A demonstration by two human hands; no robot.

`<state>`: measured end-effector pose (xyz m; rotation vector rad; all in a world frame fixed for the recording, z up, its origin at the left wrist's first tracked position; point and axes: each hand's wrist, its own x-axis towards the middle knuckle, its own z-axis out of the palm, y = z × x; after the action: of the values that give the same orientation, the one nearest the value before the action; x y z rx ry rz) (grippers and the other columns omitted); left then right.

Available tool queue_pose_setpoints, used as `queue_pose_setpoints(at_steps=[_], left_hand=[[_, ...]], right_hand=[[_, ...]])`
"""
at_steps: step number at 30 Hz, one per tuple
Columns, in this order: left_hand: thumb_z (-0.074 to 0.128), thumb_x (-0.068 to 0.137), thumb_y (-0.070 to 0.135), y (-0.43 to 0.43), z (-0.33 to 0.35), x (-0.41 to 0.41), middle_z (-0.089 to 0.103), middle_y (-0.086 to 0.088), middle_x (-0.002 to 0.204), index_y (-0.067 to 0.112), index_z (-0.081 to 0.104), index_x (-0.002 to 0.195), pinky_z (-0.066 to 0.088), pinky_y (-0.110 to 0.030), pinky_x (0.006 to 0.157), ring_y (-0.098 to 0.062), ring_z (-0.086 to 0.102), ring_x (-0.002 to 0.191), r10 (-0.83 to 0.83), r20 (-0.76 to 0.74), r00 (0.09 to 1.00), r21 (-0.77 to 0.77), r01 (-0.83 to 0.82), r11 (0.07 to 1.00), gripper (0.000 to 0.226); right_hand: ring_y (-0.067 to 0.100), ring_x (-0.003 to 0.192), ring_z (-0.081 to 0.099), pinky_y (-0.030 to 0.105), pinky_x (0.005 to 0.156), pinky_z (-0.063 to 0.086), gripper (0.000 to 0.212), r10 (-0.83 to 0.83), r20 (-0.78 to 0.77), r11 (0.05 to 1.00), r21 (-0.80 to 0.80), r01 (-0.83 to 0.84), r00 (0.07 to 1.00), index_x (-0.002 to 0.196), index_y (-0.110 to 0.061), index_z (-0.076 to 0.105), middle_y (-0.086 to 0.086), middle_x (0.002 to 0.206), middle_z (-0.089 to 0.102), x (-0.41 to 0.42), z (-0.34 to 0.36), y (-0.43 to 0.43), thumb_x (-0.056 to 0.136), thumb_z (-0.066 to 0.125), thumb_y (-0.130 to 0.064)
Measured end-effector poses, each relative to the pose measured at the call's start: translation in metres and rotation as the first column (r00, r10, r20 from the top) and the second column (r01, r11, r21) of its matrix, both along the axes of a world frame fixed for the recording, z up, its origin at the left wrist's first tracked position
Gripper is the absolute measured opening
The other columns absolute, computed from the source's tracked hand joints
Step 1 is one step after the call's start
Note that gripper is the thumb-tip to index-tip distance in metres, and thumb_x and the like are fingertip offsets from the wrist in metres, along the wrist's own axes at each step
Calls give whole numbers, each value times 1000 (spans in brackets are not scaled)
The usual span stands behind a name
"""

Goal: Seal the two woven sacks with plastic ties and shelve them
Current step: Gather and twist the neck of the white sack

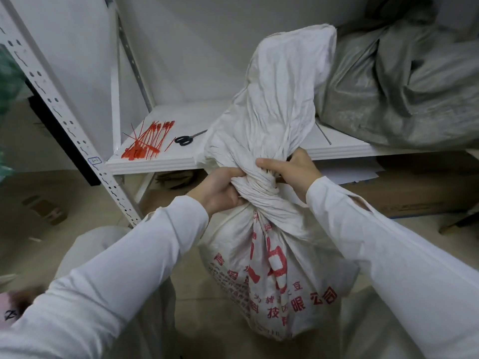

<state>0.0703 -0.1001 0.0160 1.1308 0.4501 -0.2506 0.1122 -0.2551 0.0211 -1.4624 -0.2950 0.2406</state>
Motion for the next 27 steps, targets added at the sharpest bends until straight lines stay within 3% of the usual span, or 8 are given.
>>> queue_pose_setpoints(at_steps=[2, 5, 8, 10, 12, 16, 23, 27], left_hand=[[54, 94, 12, 0, 1, 3, 70, -10, 113, 7, 65, 117, 49, -39, 100, -26, 64, 111, -40, 2, 999, 137, 39, 990, 26], [78, 76, 14, -2, 1, 5, 66, -2, 75, 14, 67, 88, 49, -22, 60, -15, 62, 72, 88, 101, 991, 445, -124, 887, 16], [83, 69, 13, -3, 5, 1, 64, 1, 76, 9, 66, 85, 37, -6, 45, -6, 56, 65, 137, 395, 909, 682, -390, 619, 24], [75, 72, 8, -9, 12, -3, 59, 0, 69, 9, 58, 73, 33, -6, 42, -9, 53, 64, 76, 471, 879, 728, -437, 528, 17], [71, 65, 14, -18, 19, -4, 60, -1, 73, 10, 53, 76, 41, -15, 51, -12, 56, 68, 28, 443, 896, 705, -368, 606, 21], [72, 47, 34, -28, 27, -10, 72, -6, 100, 7, 59, 111, 57, -39, 83, -18, 69, 92, -1, 380, 925, 525, -215, 824, 71], [74, 64, 35, -15, 24, -15, 75, -3, 95, 12, 65, 105, 57, -43, 86, -20, 72, 88, 223, 365, 904, 331, -350, 876, 47], [62, 75, 20, -10, 27, -9, 71, -15, 99, 3, 64, 101, 55, -45, 86, -31, 70, 92, 391, 270, 880, 180, -445, 877, 31]], right_hand=[[20, 102, 67, 30, 86, 54, 45, -94, 108, 994, -38, 98, 990, 116, 0, 63, 8, 111, 70, -1, 1, 3, 74, 78, -1], [17, 104, 63, 21, 87, 47, 45, -220, 335, 947, -154, 283, 916, 117, -4, 61, 1, 108, 66, -2, 3, 10, 74, 76, -1], [18, 102, 60, 6, 77, 38, 43, -268, 502, 903, -167, 396, 822, 118, -1, 59, 8, 109, 66, -7, 5, 20, 76, 69, 1], [28, 101, 61, 11, 72, 34, 36, -281, 615, 864, -172, 474, 737, 112, 2, 60, 16, 107, 66, -12, 3, 25, 78, 66, -3], [34, 93, 59, 18, 69, 31, 31, -252, 695, 830, -203, 519, 674, 103, 2, 59, 18, 98, 62, -14, 1, 27, 75, 67, -8], [29, 80, 60, 29, 62, 40, 31, -144, 770, 819, -259, 511, 621, 95, -6, 55, 6, 87, 54, -24, 0, 32, 68, 68, -1], [10, 105, 61, 15, 86, 45, 73, 158, 623, 917, -381, 121, 766, 139, -14, 40, -6, 114, 62, -28, -2, 28, 73, 72, -13], [3, 104, 60, 12, 90, 45, 66, 201, 467, 958, -277, -73, 861, 133, -14, 50, -3, 114, 64, -25, 0, 26, 68, 60, -9]])
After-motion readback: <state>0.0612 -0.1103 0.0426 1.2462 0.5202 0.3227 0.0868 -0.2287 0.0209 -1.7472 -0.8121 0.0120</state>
